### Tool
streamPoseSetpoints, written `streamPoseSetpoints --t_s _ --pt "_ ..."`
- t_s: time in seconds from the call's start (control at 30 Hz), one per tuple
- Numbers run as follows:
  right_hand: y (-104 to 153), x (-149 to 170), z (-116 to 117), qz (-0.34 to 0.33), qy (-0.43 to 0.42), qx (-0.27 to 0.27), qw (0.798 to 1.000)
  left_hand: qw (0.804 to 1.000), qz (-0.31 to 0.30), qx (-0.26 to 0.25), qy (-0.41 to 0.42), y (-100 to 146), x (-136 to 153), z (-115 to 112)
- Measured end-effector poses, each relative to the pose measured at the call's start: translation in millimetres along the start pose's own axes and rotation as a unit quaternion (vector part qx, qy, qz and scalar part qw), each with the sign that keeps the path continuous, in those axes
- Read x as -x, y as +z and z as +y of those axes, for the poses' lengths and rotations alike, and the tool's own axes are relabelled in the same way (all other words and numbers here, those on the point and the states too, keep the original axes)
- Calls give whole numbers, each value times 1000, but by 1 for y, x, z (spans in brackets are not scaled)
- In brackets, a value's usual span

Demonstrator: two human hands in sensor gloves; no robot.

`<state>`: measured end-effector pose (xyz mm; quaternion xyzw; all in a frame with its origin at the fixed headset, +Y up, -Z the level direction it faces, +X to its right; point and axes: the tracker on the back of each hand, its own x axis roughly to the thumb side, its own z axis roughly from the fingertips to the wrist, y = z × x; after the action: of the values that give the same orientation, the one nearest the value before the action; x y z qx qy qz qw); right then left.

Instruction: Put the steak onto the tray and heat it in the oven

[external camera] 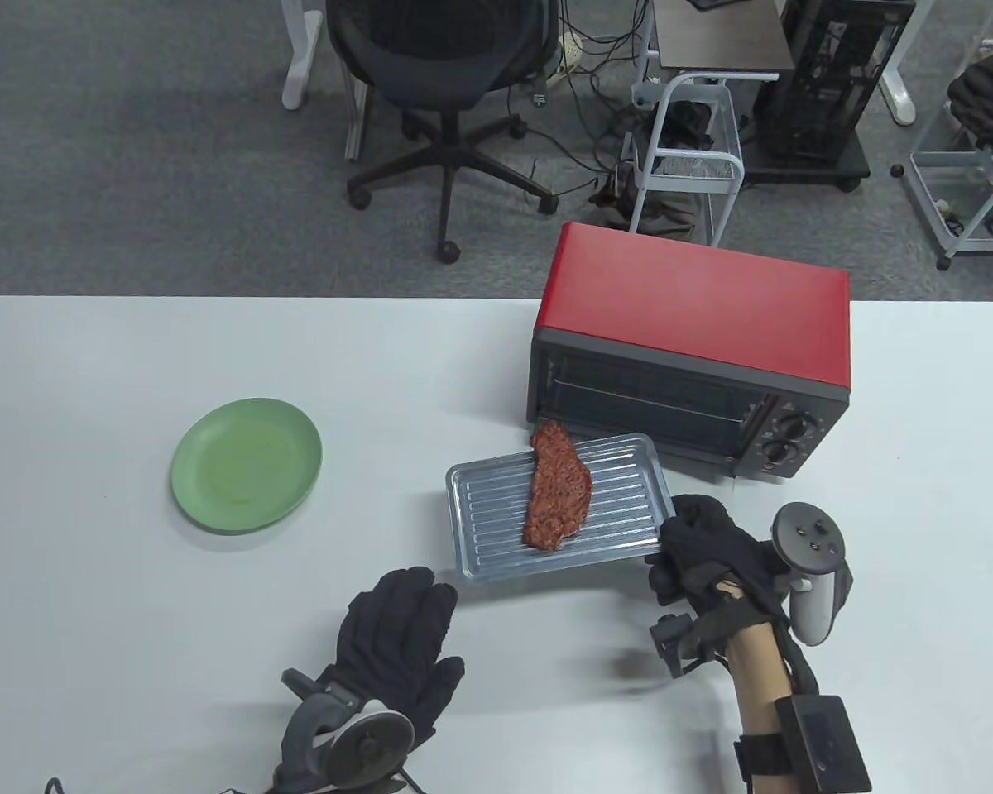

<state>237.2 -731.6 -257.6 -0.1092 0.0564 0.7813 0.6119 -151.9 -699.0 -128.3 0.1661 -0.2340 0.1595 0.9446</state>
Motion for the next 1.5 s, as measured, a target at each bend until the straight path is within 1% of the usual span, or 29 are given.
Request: streamPoseSetpoints --t_s 0.37,0.6,1.1,1.5 --pt "-5 21 -33 20 -35 43 998 1000 2 6 0 -1 0 -1" --pt "-6 32 -43 24 -62 67 996 1000 4 9 0 -1 1 -1" --pt "-10 49 -51 45 -85 71 993 1000 3 9 0 -1 1 -1" --pt "-14 51 -45 54 -96 68 992 1000 7 18 3 -2 1 -3"
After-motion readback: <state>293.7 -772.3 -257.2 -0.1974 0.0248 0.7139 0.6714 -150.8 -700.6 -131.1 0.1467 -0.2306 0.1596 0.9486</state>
